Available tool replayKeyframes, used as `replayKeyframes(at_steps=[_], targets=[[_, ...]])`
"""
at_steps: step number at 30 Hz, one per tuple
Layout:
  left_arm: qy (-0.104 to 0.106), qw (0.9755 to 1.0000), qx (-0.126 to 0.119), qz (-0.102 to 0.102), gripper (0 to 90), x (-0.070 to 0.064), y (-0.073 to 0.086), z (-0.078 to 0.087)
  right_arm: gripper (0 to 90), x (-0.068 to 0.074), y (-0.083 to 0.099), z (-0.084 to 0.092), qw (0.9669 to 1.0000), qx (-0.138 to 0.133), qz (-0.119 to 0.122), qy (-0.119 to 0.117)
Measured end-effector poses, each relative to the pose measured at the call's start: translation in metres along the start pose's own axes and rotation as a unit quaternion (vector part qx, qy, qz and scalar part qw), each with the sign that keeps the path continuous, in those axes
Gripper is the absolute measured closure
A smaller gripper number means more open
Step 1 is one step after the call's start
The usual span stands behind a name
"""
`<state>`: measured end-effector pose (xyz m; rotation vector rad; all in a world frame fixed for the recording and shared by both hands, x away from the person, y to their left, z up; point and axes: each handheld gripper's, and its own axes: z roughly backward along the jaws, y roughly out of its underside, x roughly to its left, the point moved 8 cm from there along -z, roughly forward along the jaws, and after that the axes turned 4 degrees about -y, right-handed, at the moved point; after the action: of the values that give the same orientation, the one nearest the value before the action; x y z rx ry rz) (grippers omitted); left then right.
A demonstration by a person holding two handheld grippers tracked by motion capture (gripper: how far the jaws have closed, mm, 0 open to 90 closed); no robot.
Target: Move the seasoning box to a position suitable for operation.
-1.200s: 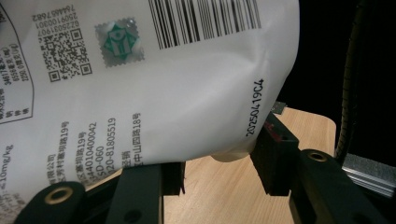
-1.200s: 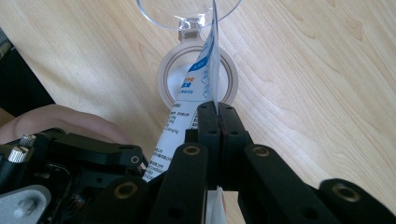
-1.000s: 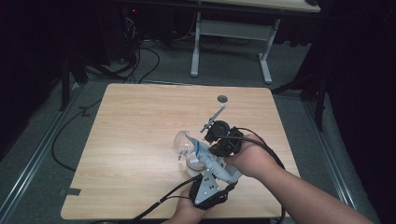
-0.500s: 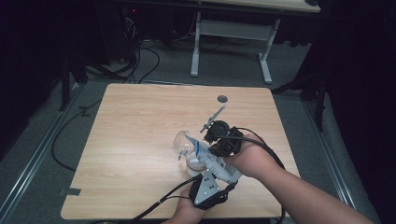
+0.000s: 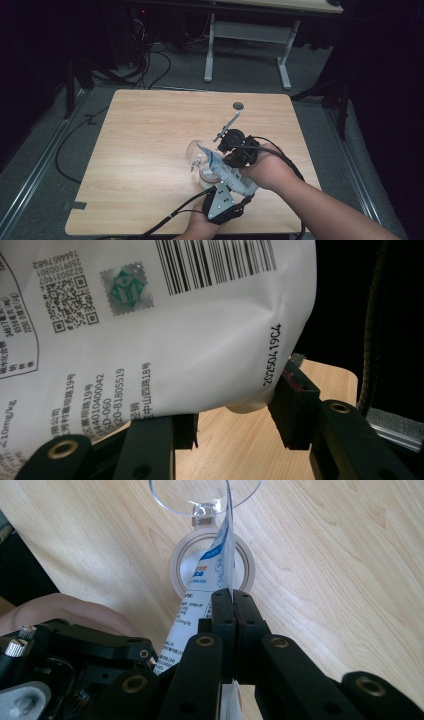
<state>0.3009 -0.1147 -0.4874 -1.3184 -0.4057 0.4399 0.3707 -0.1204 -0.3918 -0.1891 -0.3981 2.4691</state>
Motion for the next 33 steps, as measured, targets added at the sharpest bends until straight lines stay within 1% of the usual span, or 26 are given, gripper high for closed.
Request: replayKeyframes(at_steps=[33], targets=[[0.001,1.0,-0.004,0.0,59.2,0.0005,-0.0025,0.0017,90.0,0.0006,-0.002,0.0015,1.0,0.001,0.006,0.002]])
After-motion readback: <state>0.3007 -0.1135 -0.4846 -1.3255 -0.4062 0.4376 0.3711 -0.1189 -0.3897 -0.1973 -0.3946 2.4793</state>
